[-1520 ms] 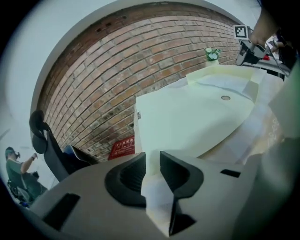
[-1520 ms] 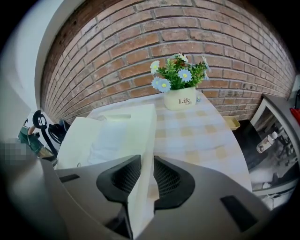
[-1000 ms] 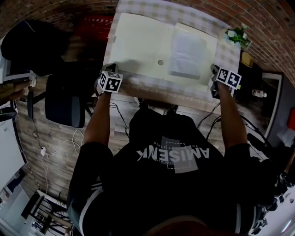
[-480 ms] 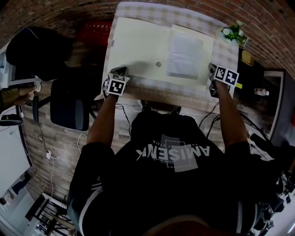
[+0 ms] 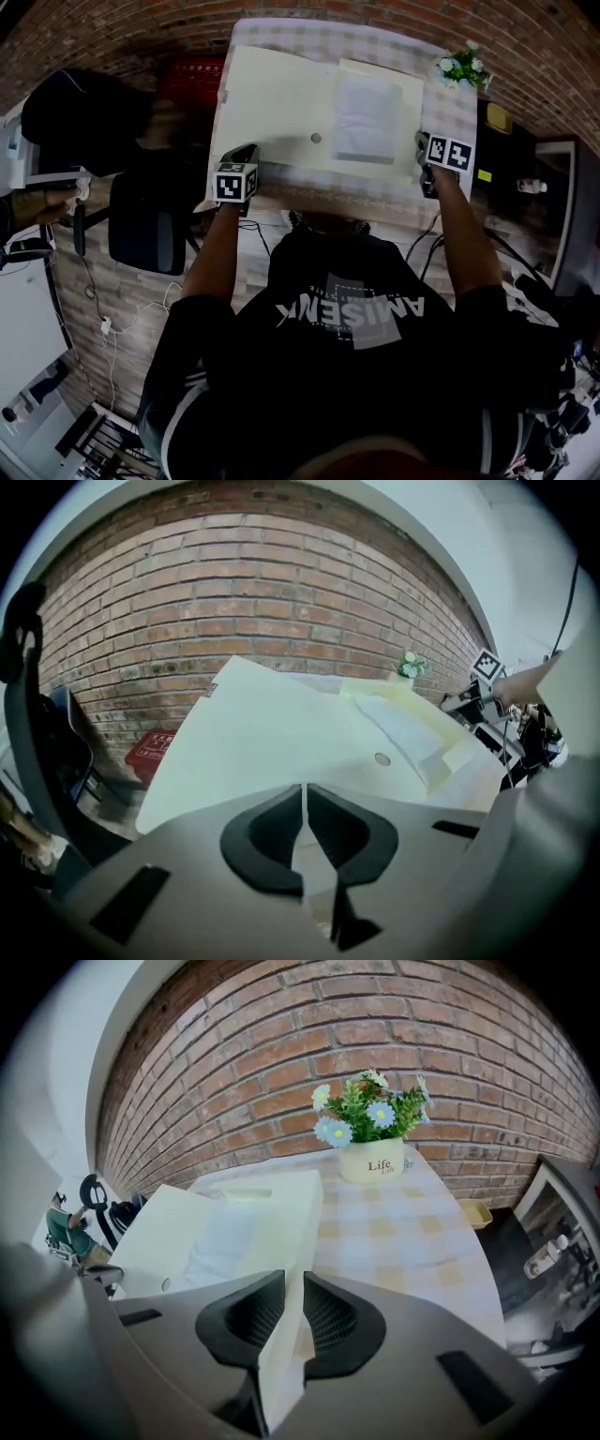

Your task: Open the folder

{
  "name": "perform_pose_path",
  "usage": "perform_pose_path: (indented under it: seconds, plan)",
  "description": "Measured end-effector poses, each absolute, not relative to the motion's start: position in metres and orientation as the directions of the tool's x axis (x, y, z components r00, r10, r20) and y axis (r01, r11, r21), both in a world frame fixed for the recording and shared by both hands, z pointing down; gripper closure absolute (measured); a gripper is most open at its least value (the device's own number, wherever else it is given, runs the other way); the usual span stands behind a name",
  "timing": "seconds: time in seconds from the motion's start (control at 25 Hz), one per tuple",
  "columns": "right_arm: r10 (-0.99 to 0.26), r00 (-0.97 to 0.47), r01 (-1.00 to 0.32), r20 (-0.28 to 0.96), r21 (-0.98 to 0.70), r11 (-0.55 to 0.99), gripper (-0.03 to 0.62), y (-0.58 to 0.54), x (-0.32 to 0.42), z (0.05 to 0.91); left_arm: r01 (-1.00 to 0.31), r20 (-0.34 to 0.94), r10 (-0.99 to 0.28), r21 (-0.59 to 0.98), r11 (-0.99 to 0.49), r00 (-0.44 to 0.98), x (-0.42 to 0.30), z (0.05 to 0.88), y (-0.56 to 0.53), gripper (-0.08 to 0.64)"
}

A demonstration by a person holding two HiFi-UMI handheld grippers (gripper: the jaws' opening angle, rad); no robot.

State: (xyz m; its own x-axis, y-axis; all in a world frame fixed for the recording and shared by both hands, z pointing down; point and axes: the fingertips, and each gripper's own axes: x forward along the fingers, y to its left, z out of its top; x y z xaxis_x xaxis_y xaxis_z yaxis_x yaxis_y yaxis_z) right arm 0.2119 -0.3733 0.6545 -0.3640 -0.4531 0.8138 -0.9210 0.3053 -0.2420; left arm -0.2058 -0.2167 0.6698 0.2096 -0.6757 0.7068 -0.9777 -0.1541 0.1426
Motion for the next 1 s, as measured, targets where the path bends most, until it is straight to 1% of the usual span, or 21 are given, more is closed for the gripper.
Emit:
perform_pose_path:
  seconds: [0.12,0.24,0.36,0.64,0.88,1.0]
  plan:
    - [-0.445,-0.375,-0.915,0.813,-0.247,0.32,0.502,-0.372,0.212,0.649,-0.975,0.673,-0.706,0.166,-0.147,0.221,-0.202,0.651,-0.218,0.545]
    - [-0.482,-0.396,-0.906,0.782,-0.247,0.343,0.508,-0.375,0.213,0.631,-0.97,0.64,-0.729,0.176,-0.168,0.242,-0.192,0.631,-0.224,0.545]
    - [-0.518,-0.416,-0.898,0.747,-0.249,0.362,0.509,-0.377,0.21,0.611,-0.964,0.596,-0.761,0.213,-0.158,0.256,-0.18,0.606,-0.233,0.545]
    - [-0.586,-0.477,-0.87,0.655,-0.259,0.419,0.514,-0.377,0.204,0.552,-0.958,0.48,-0.835,0.224,-0.178,0.267,-0.15,0.54,-0.263,0.545]
    - [-0.632,-0.542,-0.834,0.554,-0.263,0.485,0.515,-0.373,0.198,0.497,-0.954,0.4,-0.869,0.188,-0.233,0.291,-0.12,0.487,-0.278,0.545]
    - [-0.636,-0.576,-0.812,0.513,-0.27,0.518,0.522,-0.368,0.192,0.47,-0.95,0.366,-0.885,0.225,-0.216,0.288,-0.114,0.463,-0.284,0.545]
